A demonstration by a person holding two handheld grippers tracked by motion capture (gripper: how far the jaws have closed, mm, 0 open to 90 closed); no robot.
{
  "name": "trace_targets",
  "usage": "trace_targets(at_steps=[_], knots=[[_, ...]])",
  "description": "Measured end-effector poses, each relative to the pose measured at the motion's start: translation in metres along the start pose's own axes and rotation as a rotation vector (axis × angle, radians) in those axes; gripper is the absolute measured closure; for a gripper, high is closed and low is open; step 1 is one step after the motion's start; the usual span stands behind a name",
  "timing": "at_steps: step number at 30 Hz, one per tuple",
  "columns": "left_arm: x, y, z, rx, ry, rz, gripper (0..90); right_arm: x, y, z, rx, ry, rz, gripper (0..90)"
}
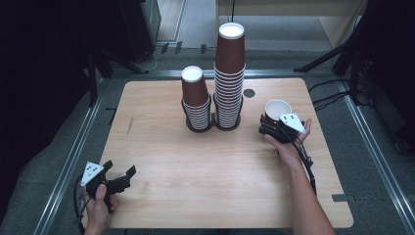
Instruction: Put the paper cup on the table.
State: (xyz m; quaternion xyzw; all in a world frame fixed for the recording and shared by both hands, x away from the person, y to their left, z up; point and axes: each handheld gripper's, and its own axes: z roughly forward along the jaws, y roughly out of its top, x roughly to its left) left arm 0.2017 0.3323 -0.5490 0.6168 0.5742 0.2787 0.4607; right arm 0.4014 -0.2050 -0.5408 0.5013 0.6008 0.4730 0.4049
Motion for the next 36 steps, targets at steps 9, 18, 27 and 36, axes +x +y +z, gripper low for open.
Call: trace_targets(at_steps=[9,18,27,36], knots=[[0.0,0.0,0.0,0.002,0.001,0.004,2.1,-0.011,-0.001,-0.017,-0.011,0.0,0.014,0.0],[-0.001,0.0,0.0,0.006,0.006,0.008,2.1,-0.018,0.004,-0.039,-0.032,0.037,0.009,0.0],[-0.001,0.0,0.0,0.007,0.008,0.011,2.1,-0.027,0.007,-0.061,-0.058,0.057,0.025,0.0],[-0.001,0.0,0.0,0.006,0.01,0.01,2.1,-0.034,0.009,-0.078,-0.072,0.053,0.034,0.0]])
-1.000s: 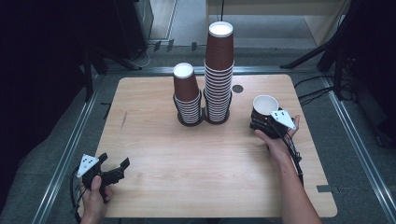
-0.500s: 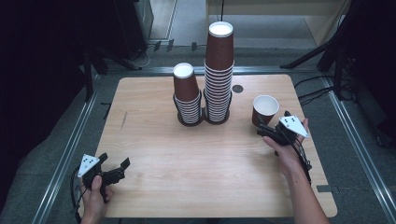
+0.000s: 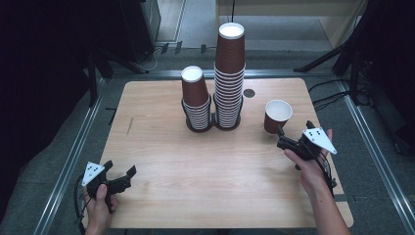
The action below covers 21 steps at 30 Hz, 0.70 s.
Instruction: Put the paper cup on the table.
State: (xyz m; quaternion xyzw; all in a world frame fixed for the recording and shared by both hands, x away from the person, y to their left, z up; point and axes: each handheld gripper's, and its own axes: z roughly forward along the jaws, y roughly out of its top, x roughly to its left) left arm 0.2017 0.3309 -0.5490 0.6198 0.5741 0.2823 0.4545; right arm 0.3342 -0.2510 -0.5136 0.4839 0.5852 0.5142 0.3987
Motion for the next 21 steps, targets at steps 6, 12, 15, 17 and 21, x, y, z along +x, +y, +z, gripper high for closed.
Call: trace_targets(at_steps=[6,12,15,17,21], knots=[[0.001,0.0,0.0,0.0,0.0,-0.004,2.1,-0.007,-0.005,-0.012,0.001,-0.008,0.012,0.0],[0.0,0.0,0.0,0.001,0.005,-0.001,2.1,-0.015,-0.012,-0.022,0.011,-0.025,0.034,0.0],[0.0,0.0,0.0,0.001,0.004,-0.001,2.1,-0.019,-0.016,-0.029,0.019,-0.031,0.034,0.0],[0.0,0.0,0.0,0.001,0.006,-0.001,2.1,-0.021,-0.019,-0.033,0.018,-0.033,0.041,0.0],[0.0,0.0,0.001,0.001,0.008,-0.003,2.1,-0.026,-0.023,-0.042,0.023,-0.035,0.042,0.0]])
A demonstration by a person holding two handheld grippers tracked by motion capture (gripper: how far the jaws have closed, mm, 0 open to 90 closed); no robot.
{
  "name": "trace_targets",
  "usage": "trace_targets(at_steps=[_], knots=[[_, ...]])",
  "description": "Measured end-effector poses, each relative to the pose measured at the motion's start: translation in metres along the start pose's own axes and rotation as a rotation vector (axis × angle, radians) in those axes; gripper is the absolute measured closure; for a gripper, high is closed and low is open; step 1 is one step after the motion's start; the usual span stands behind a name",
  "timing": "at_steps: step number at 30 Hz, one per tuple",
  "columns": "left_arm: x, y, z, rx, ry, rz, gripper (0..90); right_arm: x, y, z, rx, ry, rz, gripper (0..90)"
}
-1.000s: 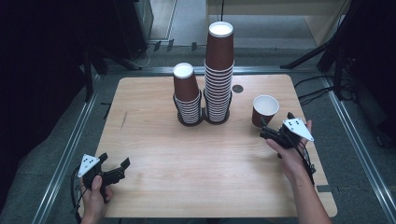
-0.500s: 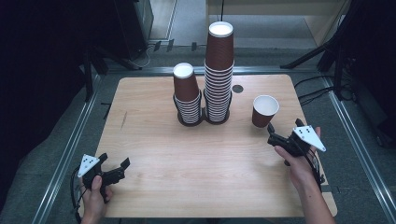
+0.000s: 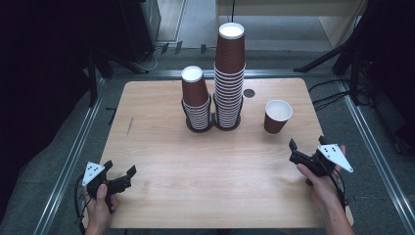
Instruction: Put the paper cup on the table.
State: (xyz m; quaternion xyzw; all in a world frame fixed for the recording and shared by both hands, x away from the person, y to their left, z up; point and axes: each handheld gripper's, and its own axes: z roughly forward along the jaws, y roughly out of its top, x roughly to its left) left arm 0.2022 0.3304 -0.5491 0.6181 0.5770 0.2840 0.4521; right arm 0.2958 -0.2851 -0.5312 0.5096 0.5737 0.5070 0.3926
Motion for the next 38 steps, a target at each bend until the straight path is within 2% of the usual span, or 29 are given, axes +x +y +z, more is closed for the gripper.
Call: trace_targets(at_steps=[4,10,19,25,28,34,38], knots=[[0.0,0.0,0.0,-0.001,0.0,0.002,2.1,-0.007,-0.006,-0.009,0.005,-0.016,-0.012,0.0],[-0.001,0.0,0.0,0.002,0.002,0.007,2.1,-0.017,-0.014,-0.021,0.013,-0.032,0.0,0.0],[-0.001,0.0,0.0,0.001,0.003,0.008,2.1,-0.024,-0.019,-0.042,0.022,-0.043,-0.041,0.0],[-0.002,0.0,0.0,-0.007,-0.009,0.016,2.1,-0.029,-0.022,-0.056,0.022,-0.046,-0.036,0.0],[-0.002,0.0,0.0,-0.005,-0.01,0.025,2.1,-0.032,-0.023,-0.062,0.022,-0.044,-0.018,0.0],[-0.002,0.0,0.001,-0.005,-0.012,0.023,2.1,-0.029,-0.026,-0.064,0.032,-0.051,-0.039,0.0],[-0.002,0.0,0.001,-0.003,-0.01,0.027,2.1,-0.03,-0.028,-0.065,0.038,-0.058,-0.033,0.0]])
